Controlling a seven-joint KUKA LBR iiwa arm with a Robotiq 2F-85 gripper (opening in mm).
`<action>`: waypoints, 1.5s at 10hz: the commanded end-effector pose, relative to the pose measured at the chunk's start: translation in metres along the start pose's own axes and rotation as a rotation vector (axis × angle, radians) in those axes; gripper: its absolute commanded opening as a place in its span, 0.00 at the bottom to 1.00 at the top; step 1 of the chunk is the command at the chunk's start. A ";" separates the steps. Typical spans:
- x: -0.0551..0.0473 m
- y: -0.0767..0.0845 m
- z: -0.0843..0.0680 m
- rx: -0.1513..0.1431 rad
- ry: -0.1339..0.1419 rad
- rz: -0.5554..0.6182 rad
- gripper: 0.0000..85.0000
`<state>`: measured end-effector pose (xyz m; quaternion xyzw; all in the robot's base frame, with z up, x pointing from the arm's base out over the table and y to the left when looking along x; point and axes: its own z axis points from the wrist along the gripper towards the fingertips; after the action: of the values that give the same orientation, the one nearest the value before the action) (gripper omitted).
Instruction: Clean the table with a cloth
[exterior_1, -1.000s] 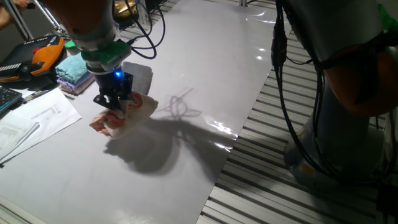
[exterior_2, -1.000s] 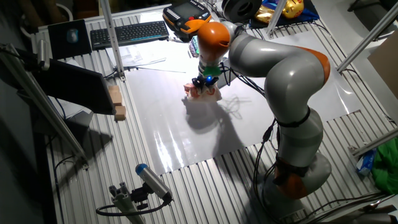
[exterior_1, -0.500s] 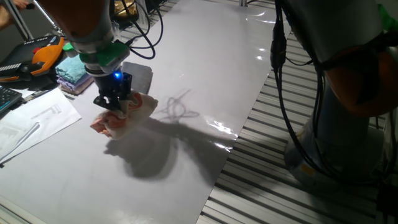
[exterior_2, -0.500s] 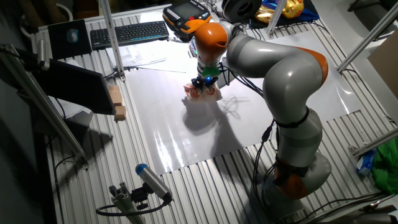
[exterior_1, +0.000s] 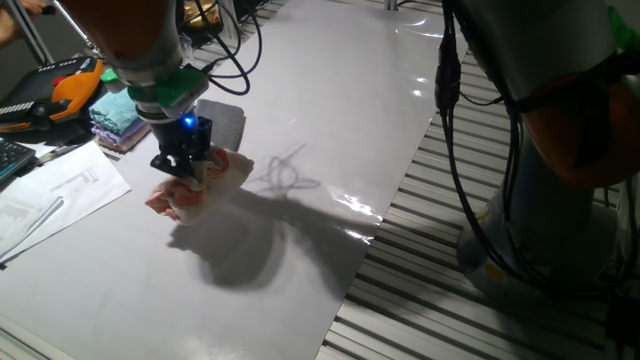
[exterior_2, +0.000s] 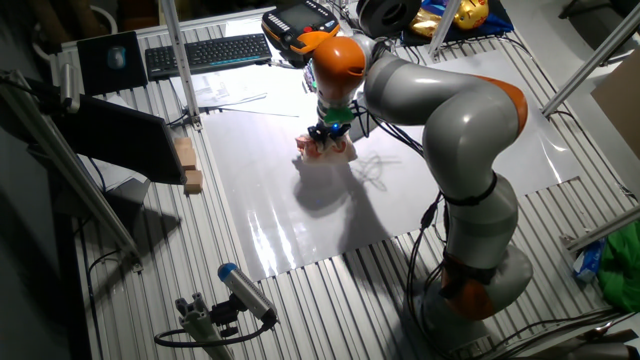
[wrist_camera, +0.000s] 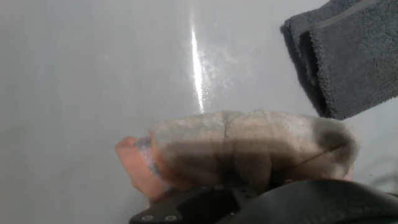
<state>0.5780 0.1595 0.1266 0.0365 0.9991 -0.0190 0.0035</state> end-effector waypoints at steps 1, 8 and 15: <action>0.000 0.000 0.000 0.003 0.000 0.001 0.00; -0.011 -0.086 -0.001 0.009 -0.014 -0.052 0.00; 0.005 -0.165 0.009 0.021 -0.010 -0.045 0.00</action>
<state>0.5611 0.0252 0.1241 0.0147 0.9994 -0.0303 0.0077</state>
